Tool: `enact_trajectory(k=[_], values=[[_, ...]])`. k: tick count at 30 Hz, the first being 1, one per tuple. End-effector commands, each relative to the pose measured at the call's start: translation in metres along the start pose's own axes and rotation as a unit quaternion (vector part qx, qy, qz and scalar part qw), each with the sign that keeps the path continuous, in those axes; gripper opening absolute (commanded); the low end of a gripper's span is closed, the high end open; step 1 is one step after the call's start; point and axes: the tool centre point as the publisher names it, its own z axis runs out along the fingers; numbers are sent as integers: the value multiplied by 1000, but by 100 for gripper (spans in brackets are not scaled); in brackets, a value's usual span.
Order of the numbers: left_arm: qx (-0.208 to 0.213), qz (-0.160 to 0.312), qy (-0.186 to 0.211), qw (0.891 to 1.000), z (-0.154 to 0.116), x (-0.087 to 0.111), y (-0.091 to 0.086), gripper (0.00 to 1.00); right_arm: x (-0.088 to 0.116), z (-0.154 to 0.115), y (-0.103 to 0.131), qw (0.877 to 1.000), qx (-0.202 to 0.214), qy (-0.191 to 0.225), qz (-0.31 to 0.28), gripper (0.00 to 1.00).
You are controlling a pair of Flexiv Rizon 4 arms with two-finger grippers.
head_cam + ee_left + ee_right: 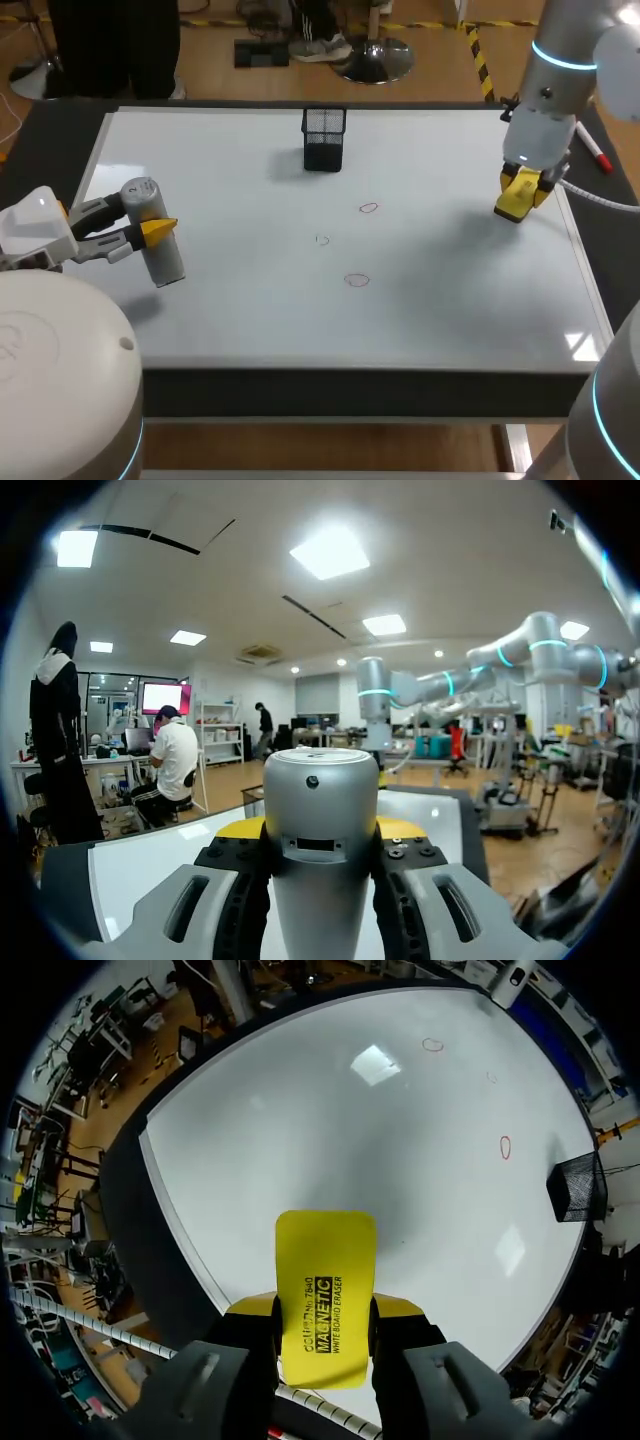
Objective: Pick up the inspection probe, press it on each red-marked spot on the whiteboard one by one, put down the probe, pick up the eraser, and wipe off all the red marks.
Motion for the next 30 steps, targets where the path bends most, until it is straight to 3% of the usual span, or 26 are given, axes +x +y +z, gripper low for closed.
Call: enact_trajectory(k=[1, 25, 30], values=[[0, 0, -1, 1000, 0, 1, -1, 0, 1, -1, 0, 1000, 1, 1, -1, 0], [0, 0, -1, 1000, 0, 1, -1, 0, 1, -1, 0, 1000, 1, 1, -1, 0], [0, 0, -1, 1000, 0, 1, -1, 0, -29, -3, 22, 998, 15, 30, -45, 0]])
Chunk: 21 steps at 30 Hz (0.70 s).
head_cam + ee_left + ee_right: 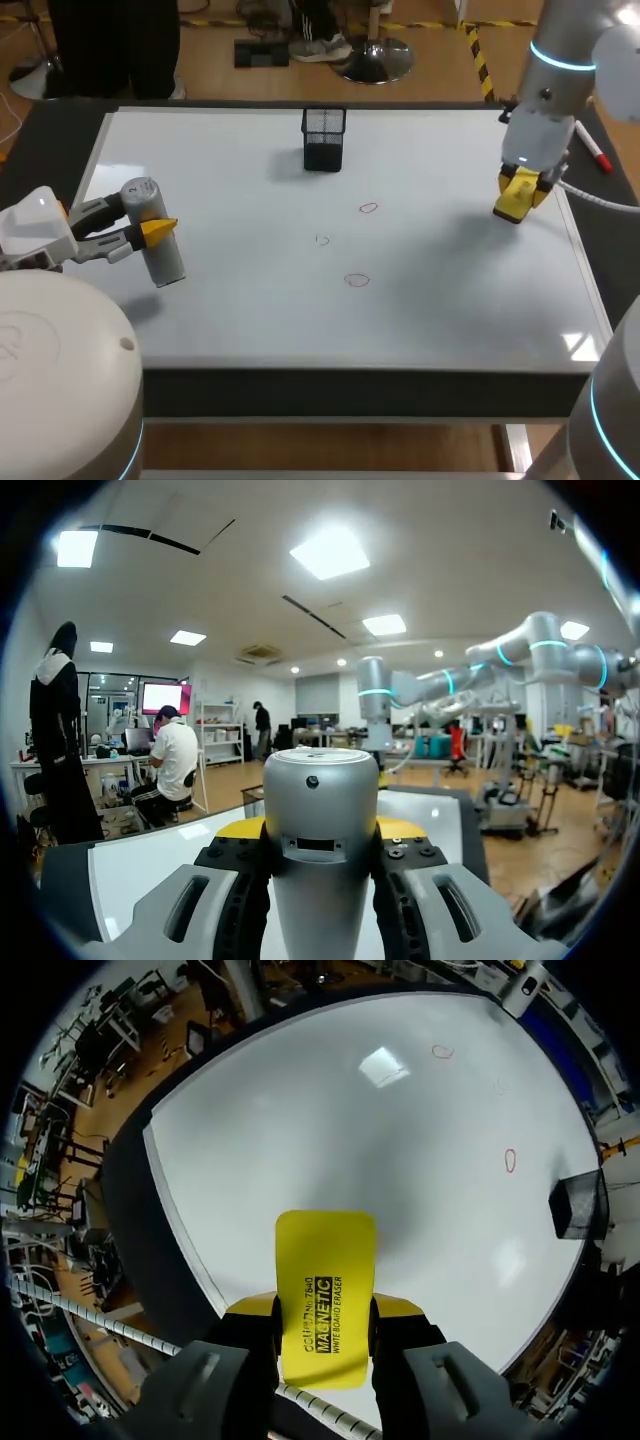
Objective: Pick up the inspection probe, press it on each red-marked spot on the whiteboard one by one, put down the probe, pick up the eraser, and wipe off all the red marks.
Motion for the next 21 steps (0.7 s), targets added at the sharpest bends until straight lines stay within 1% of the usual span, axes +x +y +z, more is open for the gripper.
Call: enact_trajectory(k=[1, 9, 16, 21], values=[[0, 0, -1, 1000, 0, 1, -1, 0, -31, -2, 20, 999, 11, 25, -21, 0], [0, 0, -1, 1000, 0, 1, -1, 0, -85, 10, 74, 995, -2, 19, -101, 0], [0, 0, -1, 1000, 0, 1, -1, 0, -122, 18, 112, 987, -14, 7, -157, 0], [0, 0, -1, 1000, 0, 1, -1, 0, -145, 19, 136, 981, -19, 3, -191, 0]])
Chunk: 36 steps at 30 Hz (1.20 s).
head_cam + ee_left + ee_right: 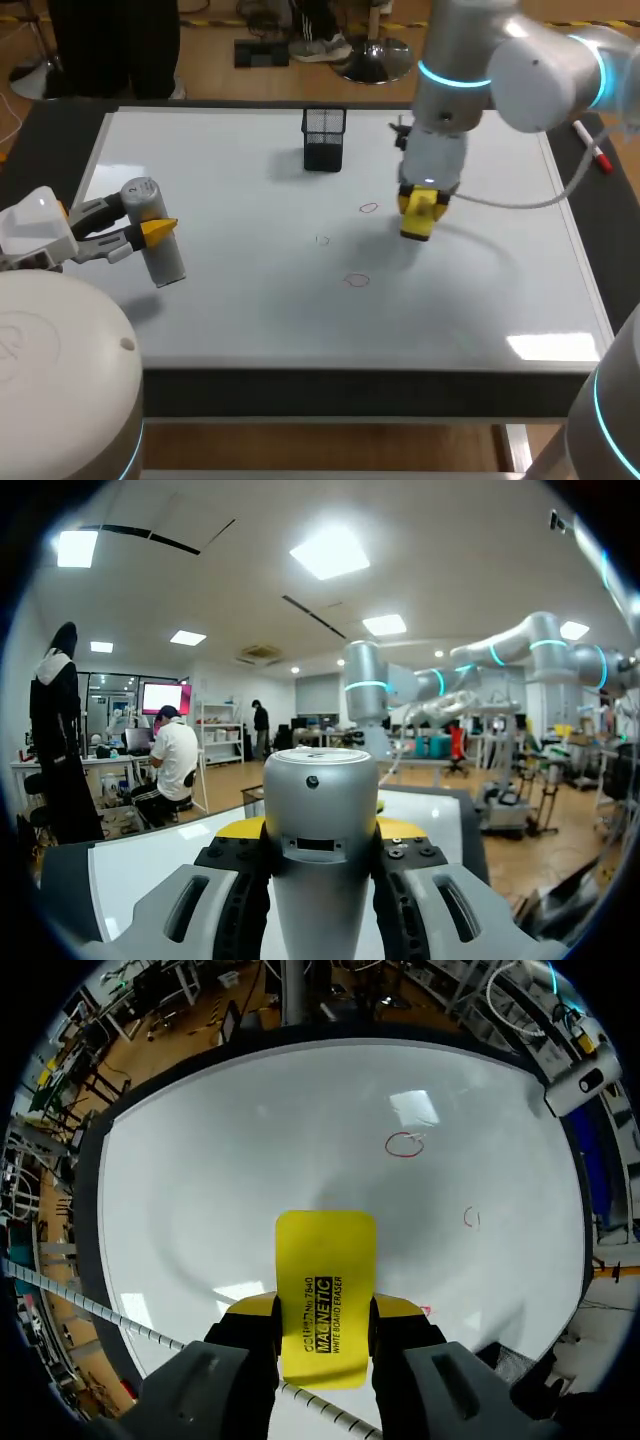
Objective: Pick up the inspection probe, press it on each red-marked spot on the whiteboard one by one, put down the probe, pick up the eraser, and wipe off all the red marks.
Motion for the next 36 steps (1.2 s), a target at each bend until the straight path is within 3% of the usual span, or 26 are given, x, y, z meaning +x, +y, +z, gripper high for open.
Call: enact_trajectory(k=[1, 11, 23, 36], values=[[0, 0, 0, 1000, 0, 1, -1, 0, -26, 5, 7, 1000, 0, 19, -16, 0], [0, 0, 0, 1000, 0, 1, -1, 0, -84, 19, 25, 996, -17, 31, -84, 0], [0, 0, 0, 1000, 0, 1, -1, 0, -135, 30, 29, 990, -24, 32, -138, 0], [0, 0, 0, 1000, 0, 1, -1, 0, -151, 46, 41, 986, -27, 42, -159, 0]])
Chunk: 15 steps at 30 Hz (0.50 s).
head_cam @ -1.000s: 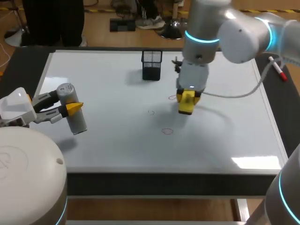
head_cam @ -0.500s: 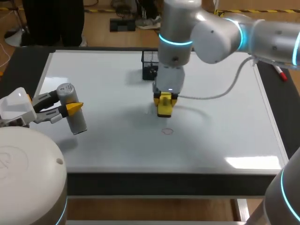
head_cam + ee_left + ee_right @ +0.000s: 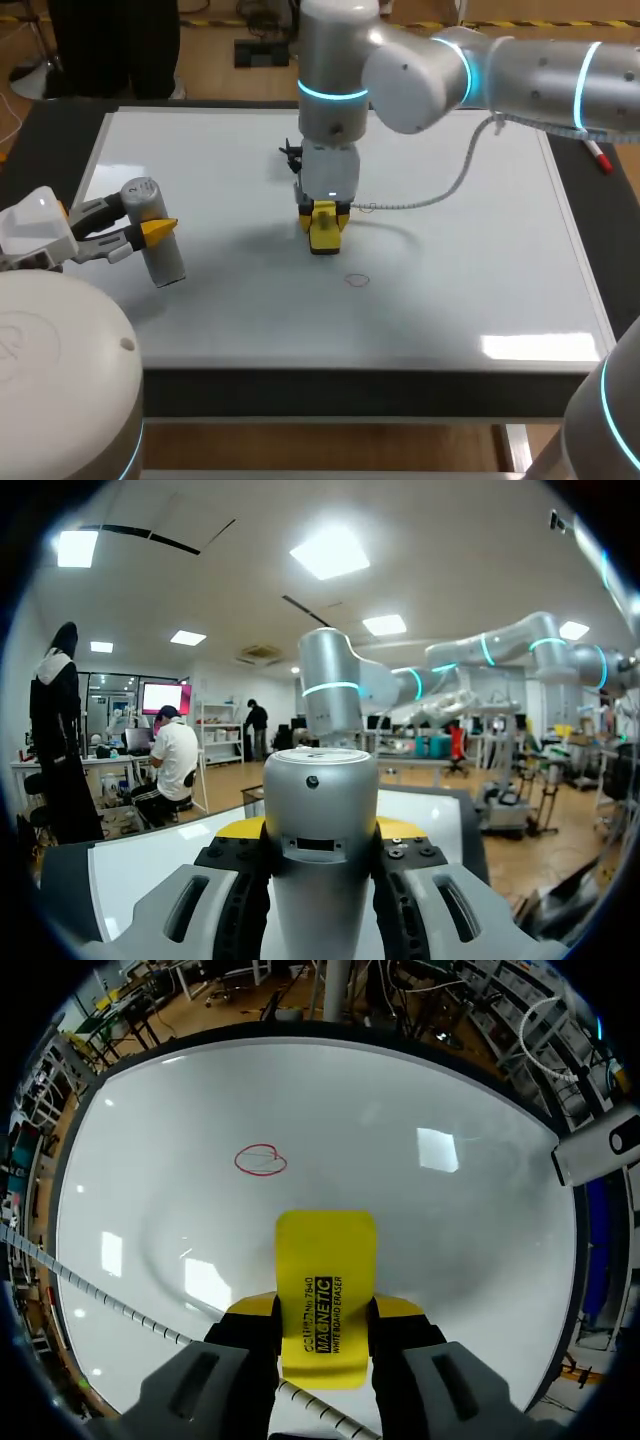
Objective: Pick up the inspection probe, press it on each red-marked spot on the whiteboard one by one, put down the probe, pick up the eraser, and wipe off all the red marks.
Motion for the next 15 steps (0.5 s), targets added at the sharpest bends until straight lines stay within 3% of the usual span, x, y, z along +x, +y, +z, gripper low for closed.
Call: enact_trajectory(k=[1, 15], values=[[0, 0, 0, 1000, 0, 1, -1, 0, -4, 5, -2, 1000, 2, 21, 1, 0], [0, 0, 0, 1000, 0, 1, -1, 0, 12, 16, -6, 1000, 8, 17, 19, 0]])
